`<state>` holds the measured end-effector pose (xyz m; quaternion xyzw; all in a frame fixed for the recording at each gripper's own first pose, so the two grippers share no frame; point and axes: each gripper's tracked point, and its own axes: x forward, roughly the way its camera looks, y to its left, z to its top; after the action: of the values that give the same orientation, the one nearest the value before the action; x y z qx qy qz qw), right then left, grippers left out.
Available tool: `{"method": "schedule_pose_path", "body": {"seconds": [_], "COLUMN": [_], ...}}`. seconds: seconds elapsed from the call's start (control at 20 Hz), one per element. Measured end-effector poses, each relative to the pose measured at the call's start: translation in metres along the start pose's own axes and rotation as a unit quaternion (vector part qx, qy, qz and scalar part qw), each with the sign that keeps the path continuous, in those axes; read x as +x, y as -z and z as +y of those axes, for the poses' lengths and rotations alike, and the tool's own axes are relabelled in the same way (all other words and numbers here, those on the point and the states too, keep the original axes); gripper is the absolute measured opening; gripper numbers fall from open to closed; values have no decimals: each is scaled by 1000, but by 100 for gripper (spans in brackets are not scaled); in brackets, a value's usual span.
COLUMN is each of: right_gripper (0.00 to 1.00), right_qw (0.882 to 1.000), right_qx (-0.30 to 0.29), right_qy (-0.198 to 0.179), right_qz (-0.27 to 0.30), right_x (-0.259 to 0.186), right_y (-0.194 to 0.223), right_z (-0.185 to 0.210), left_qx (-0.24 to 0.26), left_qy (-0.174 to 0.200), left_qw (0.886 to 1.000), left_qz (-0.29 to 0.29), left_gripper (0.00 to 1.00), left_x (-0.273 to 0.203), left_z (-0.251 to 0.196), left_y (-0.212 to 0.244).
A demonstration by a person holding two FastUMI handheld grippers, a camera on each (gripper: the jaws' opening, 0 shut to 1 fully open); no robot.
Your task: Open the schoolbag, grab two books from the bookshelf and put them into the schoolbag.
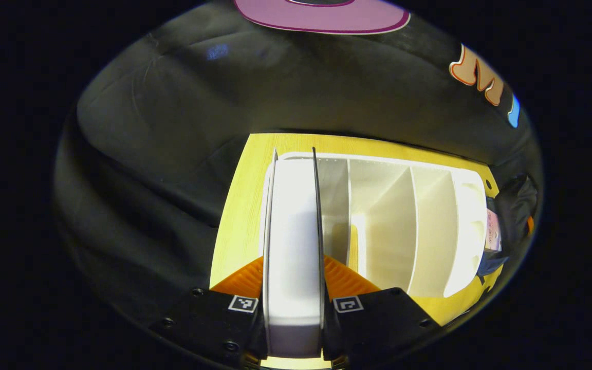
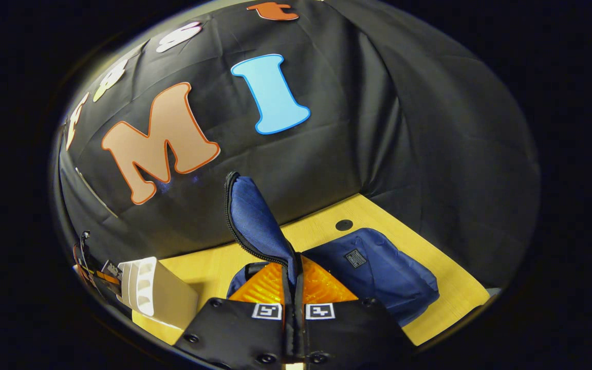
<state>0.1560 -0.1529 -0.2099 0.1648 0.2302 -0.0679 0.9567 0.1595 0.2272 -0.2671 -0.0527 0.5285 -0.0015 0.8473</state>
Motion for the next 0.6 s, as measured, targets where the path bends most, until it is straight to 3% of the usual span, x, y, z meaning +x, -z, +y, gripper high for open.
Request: {"method": "schedule_pose_path", "body": {"seconds": [0.3,0.6], "right_gripper": [7,3], "right_qw": [1000,1000], "right_qx": [3,-2], "right_qy": [-2,-4], "right_qz": [0,1], "right_x": [0,-1], "right_y": [0,-1], "right_z": [-1,-3], "left_qx": [17,11], "left_qy": [-6,5], "left_qw": [1000,1000], "left_qz": [-5,-24], "left_gripper": [37,37], "left_x": [-5,-12], "left_z": [-1,-2], "left_y": [-11,-22]}}
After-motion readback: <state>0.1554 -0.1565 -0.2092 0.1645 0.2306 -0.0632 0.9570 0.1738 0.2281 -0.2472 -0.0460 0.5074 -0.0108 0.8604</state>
